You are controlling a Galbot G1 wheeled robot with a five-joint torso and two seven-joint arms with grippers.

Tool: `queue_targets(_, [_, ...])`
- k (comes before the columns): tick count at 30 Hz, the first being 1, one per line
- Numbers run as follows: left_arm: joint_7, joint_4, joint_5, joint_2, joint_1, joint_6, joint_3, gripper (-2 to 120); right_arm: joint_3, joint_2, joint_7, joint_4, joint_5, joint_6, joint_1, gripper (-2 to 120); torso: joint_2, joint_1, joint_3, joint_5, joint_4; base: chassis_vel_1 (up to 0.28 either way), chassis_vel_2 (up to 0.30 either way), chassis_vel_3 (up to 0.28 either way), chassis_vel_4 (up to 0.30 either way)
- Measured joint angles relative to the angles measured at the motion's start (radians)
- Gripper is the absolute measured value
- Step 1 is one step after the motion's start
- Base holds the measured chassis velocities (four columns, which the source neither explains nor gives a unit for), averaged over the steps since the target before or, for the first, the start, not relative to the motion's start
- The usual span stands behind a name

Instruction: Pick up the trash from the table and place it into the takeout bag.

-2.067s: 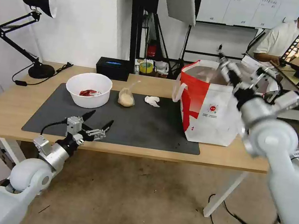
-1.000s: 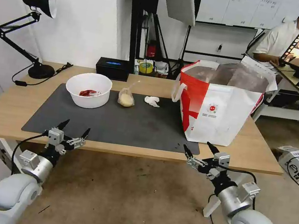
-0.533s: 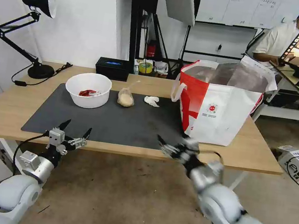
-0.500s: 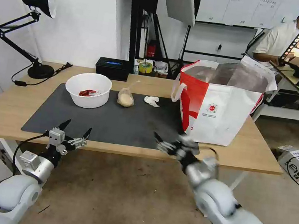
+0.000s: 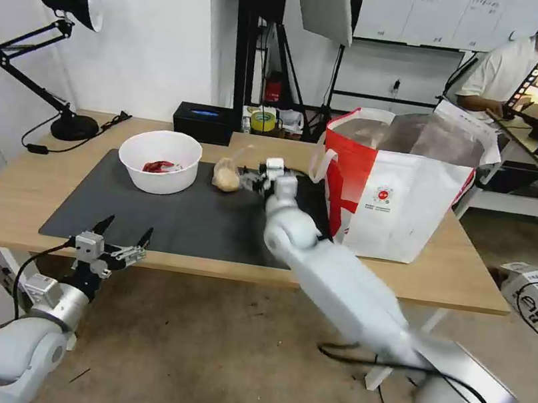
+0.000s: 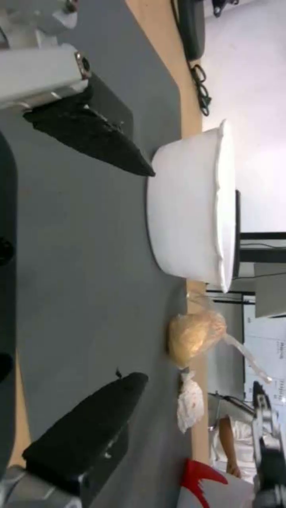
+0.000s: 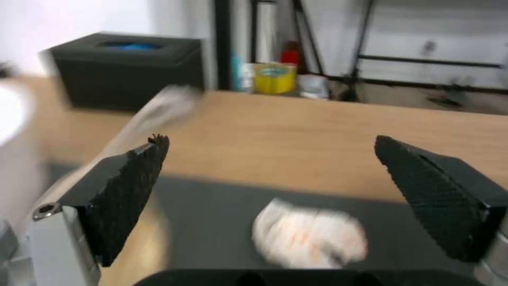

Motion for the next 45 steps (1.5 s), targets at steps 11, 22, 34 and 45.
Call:
queue_targets(11, [0.000, 0.008, -0.001, 0.003, -0.016, -0.001, 0.016, 100, 0.071, 0.075, -0.008, -0.236, -0.011, -0.087, 0.082, 100, 0.000, 0.000, 0.000, 0.0003, -0.0004, 0.000, 0.000, 0.000, 0.000])
queue_targets(22, [0.000, 0.006, 0.003, -0.006, -0.019, -0.001, 0.035, 100, 0.056, 0.054, -0.084, -0.264, 0.050, -0.177, 0.066, 100, 0.000, 0.000, 0.000, 0.0003, -0.0001, 0.000, 0.000, 0.000, 0.000])
queue_targets(34, [-0.004, -0.002, 0.005, -0.012, -0.018, -0.001, 0.043, 100, 0.051, 0.064, -0.119, -0.296, 0.064, -0.221, 0.072, 100, 0.000, 0.000, 0.000, 0.0003, -0.0001, 0.000, 0.000, 0.000, 0.000])
queue_targets(45, [-0.007, -0.004, 0.005, -0.012, -0.017, -0.002, 0.050, 100, 0.065, 0.060, -0.116, -0.289, 0.120, -0.236, 0.068, 65, 0.000, 0.000, 0.000, 0.0003, 0.0001, 0.000, 0.000, 0.000, 0.000])
